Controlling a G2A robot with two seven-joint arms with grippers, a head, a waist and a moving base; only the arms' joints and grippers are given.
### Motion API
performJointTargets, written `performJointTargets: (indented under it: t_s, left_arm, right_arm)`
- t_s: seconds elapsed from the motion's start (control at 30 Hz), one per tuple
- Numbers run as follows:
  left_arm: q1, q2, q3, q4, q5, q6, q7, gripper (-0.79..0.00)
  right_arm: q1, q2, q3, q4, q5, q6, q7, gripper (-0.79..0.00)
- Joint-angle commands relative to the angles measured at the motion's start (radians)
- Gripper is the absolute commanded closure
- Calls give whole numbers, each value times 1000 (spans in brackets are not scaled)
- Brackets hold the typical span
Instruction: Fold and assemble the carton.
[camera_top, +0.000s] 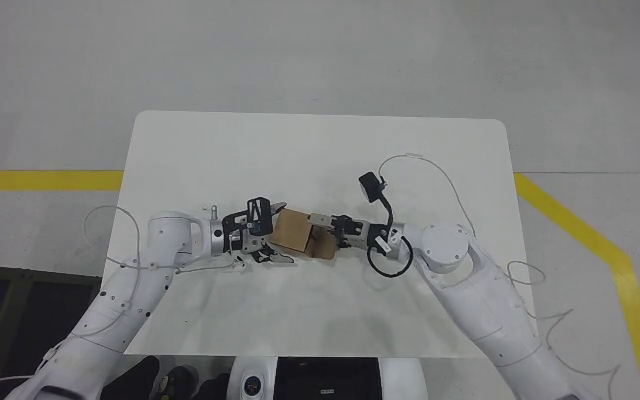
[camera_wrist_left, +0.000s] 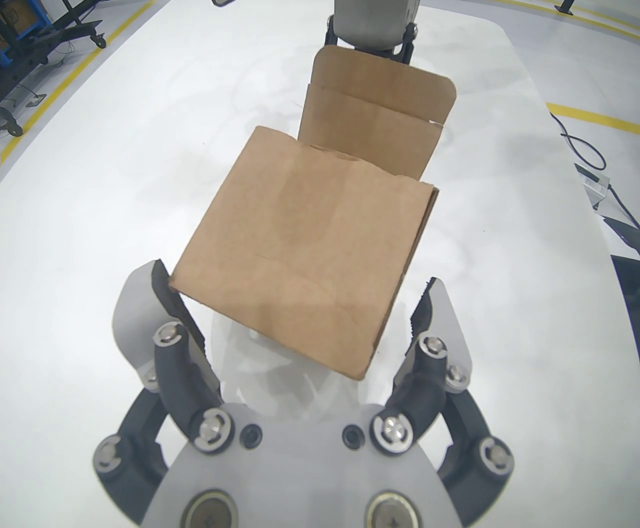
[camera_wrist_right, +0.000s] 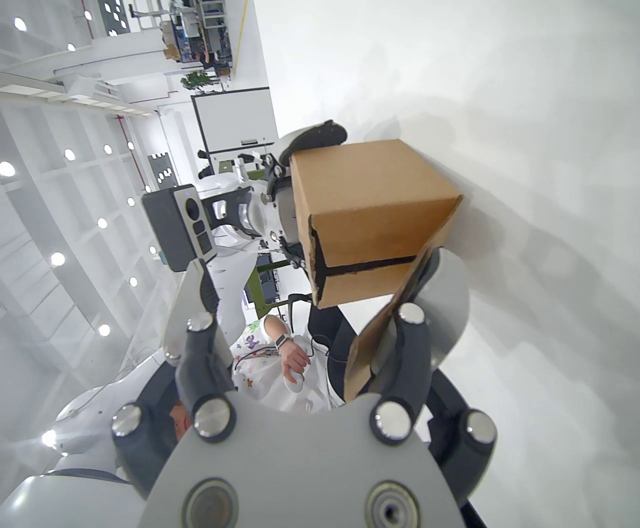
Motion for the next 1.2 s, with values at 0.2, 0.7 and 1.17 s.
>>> performJointTargets:
  t_s: [0.2,0.7,1.17]
  left_arm:
    - [1,1,0,-1,5,-2,2,-785]
    - [4,3,-2,-1,12,-3,6,-785]
    - [3,3,-2,0,13,-4,4,-785]
  right_arm:
    - [-8,-3,-1,-8,14,-19,-15,-388]
    - [-31,-2,2,-10,12,-25,-18,-237]
    - [-29,2,-9,-14,-22,0,38,-234]
